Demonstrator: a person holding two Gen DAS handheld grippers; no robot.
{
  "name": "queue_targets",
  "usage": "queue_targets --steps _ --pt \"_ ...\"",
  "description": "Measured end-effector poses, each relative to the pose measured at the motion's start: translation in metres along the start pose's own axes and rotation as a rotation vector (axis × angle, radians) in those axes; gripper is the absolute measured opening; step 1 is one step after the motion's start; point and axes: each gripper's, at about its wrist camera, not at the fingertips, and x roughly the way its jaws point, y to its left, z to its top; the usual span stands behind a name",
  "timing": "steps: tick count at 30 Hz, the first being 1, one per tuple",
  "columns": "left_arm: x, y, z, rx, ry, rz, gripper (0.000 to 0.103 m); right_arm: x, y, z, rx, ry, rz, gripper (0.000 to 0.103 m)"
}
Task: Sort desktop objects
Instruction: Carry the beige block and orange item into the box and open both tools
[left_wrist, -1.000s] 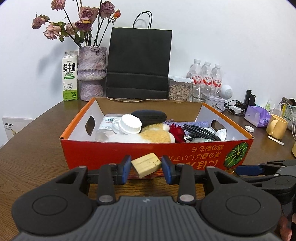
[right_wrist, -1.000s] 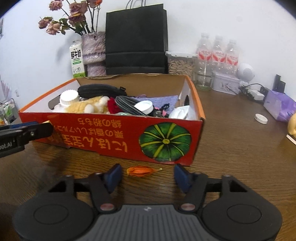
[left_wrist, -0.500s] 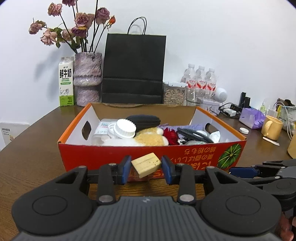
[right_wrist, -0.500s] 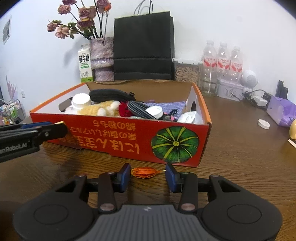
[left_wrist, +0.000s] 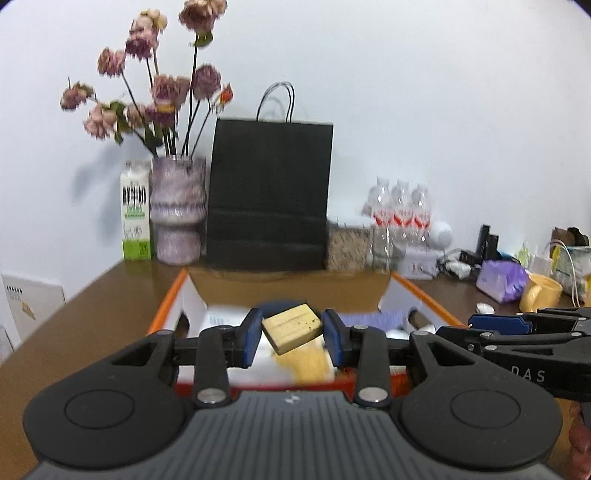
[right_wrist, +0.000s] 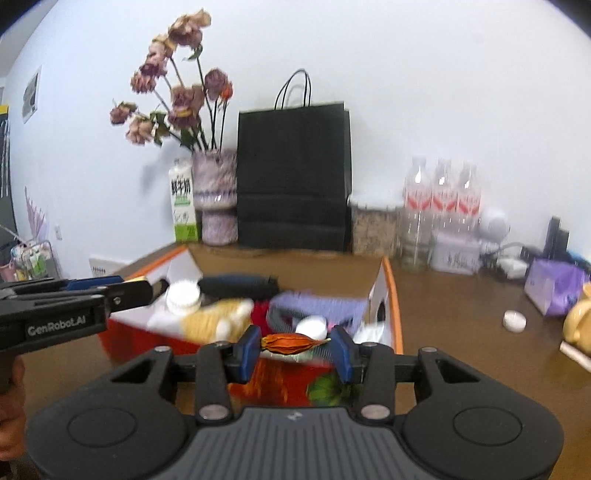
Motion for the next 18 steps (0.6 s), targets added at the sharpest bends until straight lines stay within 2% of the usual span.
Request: queue_targets --steps 6,12,15,18 --pt "0.027 -0.003 0.023 -0.004 -0.033 0.039 0.037 0.026 -0.005 0.027 0.025 -0.040 -0.007 0.040" --pt "0.064 -0.004 0.026 -0.023 -0.055 0.091 0.037 0.064 -0.020 0.039 0.102 -0.052 -0.001 0.040" --pt "0.081 -0.005 0.017 -0.001 -0.035 0.097 0.037 0.078 -0.027 0.033 0.116 -0.066 0.006 0.040" --pt "0.093 -0.008 0.008 0.023 -0.001 0.114 0.037 0.089 -0.032 0.026 0.117 -0.033 0.014 0.040"
